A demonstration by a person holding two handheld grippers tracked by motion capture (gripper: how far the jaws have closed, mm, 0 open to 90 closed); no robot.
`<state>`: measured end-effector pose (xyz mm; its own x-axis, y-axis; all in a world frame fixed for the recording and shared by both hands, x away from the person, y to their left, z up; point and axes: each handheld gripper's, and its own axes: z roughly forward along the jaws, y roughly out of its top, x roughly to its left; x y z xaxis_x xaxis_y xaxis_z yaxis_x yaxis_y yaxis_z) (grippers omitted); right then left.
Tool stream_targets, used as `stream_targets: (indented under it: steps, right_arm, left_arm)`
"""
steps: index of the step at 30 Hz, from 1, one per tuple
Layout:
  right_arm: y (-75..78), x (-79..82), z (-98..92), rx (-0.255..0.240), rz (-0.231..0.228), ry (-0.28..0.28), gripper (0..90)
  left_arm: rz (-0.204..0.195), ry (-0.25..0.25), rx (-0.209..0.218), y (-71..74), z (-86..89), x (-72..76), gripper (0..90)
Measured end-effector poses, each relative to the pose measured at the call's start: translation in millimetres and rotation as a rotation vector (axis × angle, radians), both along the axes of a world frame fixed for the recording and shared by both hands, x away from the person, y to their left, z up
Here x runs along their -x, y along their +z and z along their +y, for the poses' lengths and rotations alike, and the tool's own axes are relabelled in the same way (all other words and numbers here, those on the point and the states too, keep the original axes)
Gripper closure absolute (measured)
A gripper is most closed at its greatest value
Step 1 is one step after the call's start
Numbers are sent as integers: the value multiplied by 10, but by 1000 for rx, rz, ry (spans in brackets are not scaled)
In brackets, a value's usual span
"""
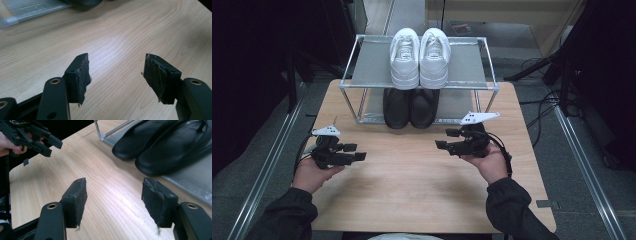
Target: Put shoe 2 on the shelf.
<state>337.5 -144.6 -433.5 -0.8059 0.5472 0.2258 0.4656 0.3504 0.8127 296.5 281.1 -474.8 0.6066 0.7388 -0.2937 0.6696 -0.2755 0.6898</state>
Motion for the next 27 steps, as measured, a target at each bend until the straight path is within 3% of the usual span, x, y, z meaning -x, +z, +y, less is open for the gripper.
stream_targets:
  steps: [10, 23, 27]
  right_arm:
    - [-157, 73, -153, 2, 3, -34, 379]
    - [-341, 129, -133, 40, 14, -24, 374]
    - [-335, 152, -129, 34, 10, -33, 347]
  left_arm:
    - [-7, -36, 6, 26, -106, 40, 373]
    - [-13, -64, -1, 34, -167, 65, 371]
    - [-9, -71, 1, 33, -175, 64, 370]
